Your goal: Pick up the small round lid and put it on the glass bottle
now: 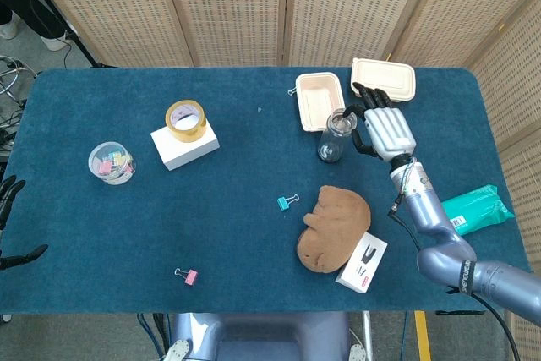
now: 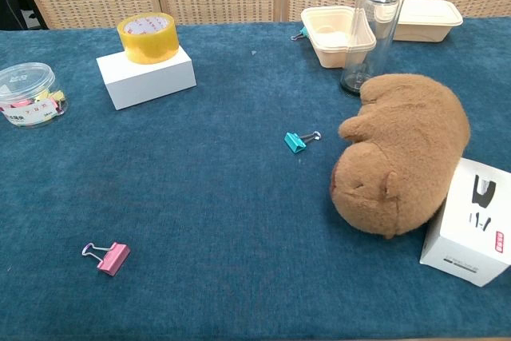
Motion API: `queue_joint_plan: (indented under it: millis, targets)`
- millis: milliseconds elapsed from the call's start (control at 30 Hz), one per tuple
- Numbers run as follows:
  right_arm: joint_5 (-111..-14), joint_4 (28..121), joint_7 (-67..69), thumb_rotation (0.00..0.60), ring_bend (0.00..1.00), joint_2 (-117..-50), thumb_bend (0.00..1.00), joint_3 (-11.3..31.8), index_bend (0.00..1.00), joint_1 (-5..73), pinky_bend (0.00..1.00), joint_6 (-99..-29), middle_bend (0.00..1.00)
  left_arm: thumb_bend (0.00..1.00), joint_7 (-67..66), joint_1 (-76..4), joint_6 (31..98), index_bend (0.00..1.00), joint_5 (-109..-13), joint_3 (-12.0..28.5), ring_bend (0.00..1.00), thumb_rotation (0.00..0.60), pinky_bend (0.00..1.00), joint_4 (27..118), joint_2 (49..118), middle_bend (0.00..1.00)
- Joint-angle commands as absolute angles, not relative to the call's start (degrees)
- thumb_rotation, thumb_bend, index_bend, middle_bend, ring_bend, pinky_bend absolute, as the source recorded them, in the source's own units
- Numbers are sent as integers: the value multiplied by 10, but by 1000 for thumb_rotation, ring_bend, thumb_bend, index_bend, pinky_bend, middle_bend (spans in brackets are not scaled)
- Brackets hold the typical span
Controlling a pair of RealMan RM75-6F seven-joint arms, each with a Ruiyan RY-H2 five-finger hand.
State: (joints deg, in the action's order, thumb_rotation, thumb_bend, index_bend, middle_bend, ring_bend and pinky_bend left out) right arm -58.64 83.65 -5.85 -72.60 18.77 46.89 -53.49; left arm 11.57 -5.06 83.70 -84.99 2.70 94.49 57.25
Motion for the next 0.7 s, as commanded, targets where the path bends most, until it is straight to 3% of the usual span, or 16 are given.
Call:
queue_joint_plan:
  millis: [33, 167, 200, 367, 700]
  targets:
    - [-614, 864, -52, 600, 0, -702, 579, 183, 199, 447, 0, -565, 0, 0, 117, -50, 839, 0, -851, 27, 0, 600, 0, 945, 572, 0]
    - [-653, 885, -34, 600, 0, -680, 531, 170, 107, 413, 0, -606, 0, 0, 117, -48, 841, 0, -854, 25, 0, 600, 0, 945, 571, 0]
    - [-670, 898, -33, 600, 0, -666, 464, 157, 88, 382, 0, -645, 0, 0, 113, -47, 843, 0, -859, 23, 0, 600, 0, 946, 572, 0]
    - [-707, 921, -15, 600, 0, -643, 34, 126, 27, 323, 0, -703, 0, 0, 108, -45, 849, 0, -864, 20, 0, 600, 0, 947, 573, 0]
    - [-773, 878, 31, 600, 0, -642, 0, 54, 0, 202, 0, -808, 0, 0, 82, -43, 852, 0, -867, 18, 0, 600, 0, 948, 583, 0]
